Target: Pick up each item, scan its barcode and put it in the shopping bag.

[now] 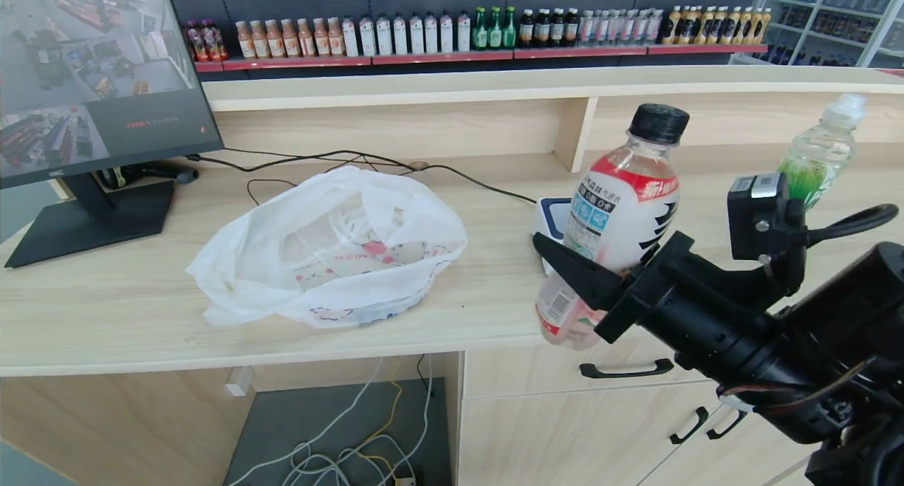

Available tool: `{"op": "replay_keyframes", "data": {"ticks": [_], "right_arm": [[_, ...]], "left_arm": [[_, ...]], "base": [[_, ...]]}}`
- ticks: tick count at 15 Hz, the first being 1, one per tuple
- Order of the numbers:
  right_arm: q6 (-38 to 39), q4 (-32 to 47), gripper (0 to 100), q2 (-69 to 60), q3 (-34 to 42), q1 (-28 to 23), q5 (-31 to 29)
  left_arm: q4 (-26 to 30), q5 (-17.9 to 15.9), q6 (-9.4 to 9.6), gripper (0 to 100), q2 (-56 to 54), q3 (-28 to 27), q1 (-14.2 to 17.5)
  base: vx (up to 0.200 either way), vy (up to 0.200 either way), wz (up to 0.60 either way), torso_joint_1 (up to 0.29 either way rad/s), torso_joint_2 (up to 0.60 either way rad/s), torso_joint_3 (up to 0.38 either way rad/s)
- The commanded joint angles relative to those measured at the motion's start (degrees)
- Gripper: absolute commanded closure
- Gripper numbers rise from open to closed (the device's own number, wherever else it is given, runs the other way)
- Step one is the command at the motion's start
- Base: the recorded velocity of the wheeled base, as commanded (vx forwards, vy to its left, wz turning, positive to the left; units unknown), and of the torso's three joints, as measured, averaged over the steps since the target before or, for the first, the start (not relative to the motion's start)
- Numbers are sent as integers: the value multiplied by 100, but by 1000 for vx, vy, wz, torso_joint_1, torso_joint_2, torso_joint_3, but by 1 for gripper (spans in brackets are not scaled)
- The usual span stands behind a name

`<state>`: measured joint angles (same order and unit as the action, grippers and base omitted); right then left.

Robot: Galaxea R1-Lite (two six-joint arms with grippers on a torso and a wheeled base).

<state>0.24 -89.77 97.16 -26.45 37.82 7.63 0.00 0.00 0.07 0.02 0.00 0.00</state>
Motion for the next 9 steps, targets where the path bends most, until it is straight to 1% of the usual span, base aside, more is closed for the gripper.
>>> {"op": "replay_keyframes", "data": {"ticks": [1, 3, 5, 8, 9], "right_arm": [[143, -23, 100, -153, 281, 297, -429], [160, -23, 100, -145, 343, 393, -561], [107, -23, 100, -153, 272, 323, -561], [125, -23, 100, 14, 44, 24, -570], [125, -23, 100, 22, 9, -37, -570]], "left_arm": [[0, 0, 1, 0, -2, 0, 0], [0, 0, 1, 0, -2, 0, 0], [0, 0, 1, 0, -2, 0, 0], [0, 0, -7, 0, -2, 0, 0], [0, 0, -16, 0, -2, 0, 0]], "base": [[0, 0, 0, 0, 0, 0], [0, 0, 0, 0, 0, 0], [0, 0, 0, 0, 0, 0], [0, 0, 0, 0, 0, 0], [0, 200, 0, 2, 2, 2]]}}
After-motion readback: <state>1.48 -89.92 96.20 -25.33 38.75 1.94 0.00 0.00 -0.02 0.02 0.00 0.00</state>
